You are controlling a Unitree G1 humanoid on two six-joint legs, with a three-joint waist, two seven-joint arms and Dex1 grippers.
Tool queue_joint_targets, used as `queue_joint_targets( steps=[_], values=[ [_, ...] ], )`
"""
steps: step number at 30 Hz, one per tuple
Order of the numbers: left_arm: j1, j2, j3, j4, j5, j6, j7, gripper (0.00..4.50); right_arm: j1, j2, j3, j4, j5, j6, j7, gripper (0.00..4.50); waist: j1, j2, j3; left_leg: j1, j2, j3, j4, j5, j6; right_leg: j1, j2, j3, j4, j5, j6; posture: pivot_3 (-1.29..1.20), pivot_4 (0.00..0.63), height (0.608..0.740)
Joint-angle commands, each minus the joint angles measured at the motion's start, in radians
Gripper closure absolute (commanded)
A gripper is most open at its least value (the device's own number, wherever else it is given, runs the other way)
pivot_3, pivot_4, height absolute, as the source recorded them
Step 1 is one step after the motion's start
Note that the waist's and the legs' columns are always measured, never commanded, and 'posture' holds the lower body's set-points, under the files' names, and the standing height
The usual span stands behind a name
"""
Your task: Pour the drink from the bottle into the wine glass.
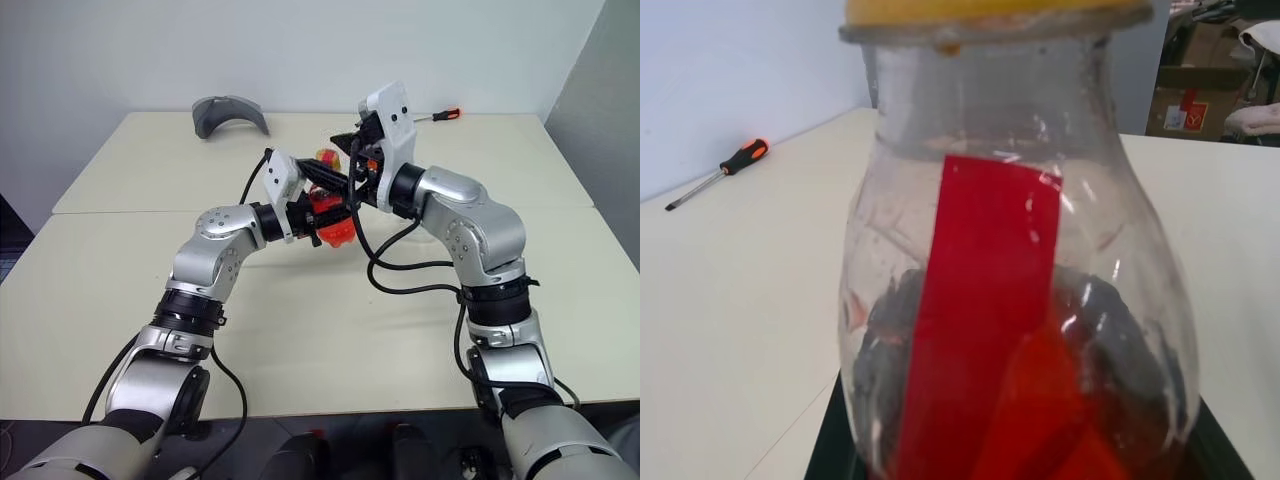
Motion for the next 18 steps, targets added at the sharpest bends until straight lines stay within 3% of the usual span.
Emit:
queue_joint_targets(
  steps=[1,4,11,18],
  values=[
    [-0.045,-0.003,0.028,-0.023,-0.007,-0.029,0.0,3.19,-0.012,-0.002,-0.016,-0.024,0.012,-0.003,0.006,2.14,0.0,0.0,0.0,0.0,0.0,0.0,0.0,0.0,0.0,0.0,0.0,0.0,0.0,0.0,0.0,0.0,0.15,0.74],
    [-0.049,-0.004,0.028,-0.021,-0.007,-0.029,-0.001,3.2,-0.002,-0.009,-0.01,-0.031,0.013,0.005,0.015,3.23,0.0,0.0,0.0,0.0,0.0,0.0,0.0,0.0,0.0,0.0,0.0,0.0,0.0,0.0,0.0,0.0,0.15,0.74],
    [-0.02,0.008,0.024,-0.123,-0.032,0.025,-0.016,3.21,-0.029,-0.017,-0.03,-0.026,0.07,0.03,0.082,3.29,0.0,0.0,0.0,0.0,0.0,0.0,0.0,0.0,0.0,0.0,0.0,0.0,0.0,0.0,0.0,0.0,0.15,0.74],
    [0.201,0.09,0.001,-0.61,-0.187,0.297,-0.046,3.21,-0.129,-0.078,0.032,0.058,0.143,0.005,0.439,3.29,-0.017,0.0,0.0,0.0,0.0,0.0,-0.001,0.0,0.0,0.0,0.0,0.001,0.0,0.0,0.0,0.0,0.15,0.74]
  ],
)
